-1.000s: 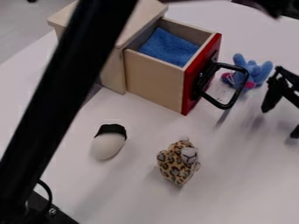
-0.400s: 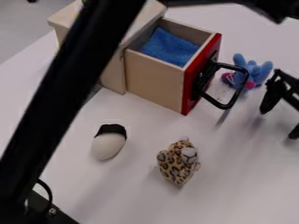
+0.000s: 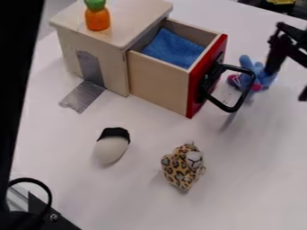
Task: Close the drawer
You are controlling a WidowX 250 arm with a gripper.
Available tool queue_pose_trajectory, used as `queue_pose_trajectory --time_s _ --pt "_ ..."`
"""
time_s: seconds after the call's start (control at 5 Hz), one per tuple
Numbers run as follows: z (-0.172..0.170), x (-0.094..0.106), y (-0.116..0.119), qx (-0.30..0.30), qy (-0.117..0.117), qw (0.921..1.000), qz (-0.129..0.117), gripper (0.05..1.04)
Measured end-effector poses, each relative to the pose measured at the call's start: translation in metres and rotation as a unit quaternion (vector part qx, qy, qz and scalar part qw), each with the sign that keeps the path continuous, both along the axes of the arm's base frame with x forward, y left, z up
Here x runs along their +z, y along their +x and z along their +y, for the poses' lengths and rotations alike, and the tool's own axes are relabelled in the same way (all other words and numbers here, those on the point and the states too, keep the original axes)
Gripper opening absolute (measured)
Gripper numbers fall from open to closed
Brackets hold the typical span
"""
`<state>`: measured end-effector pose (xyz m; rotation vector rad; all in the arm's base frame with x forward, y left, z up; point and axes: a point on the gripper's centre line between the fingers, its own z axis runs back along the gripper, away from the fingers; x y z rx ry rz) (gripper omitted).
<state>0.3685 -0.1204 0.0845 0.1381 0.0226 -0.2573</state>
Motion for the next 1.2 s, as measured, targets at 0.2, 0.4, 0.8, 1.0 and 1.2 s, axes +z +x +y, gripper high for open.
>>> queue_pose_trajectory --time_s 0.2,0.4,0.8,1.0,1.2 --pt "0.027 -0.007 -0.002 0.020 0.012 0.9997 0.010 0.998" --pt "0.047 -0.016 -0.004 0.035 0.021 0.9990 0.020 0.998" --pt "0.061 -0.043 -0.013 0.052 0.013 0.9971 0.053 0.998" --pt "0.059 -0.047 -0.015 0.058 0.009 0.9967 0.056 0.964" --pt "0.060 -0.051 -0.016 0.060 0.008 0.9966 0.057 0.716"
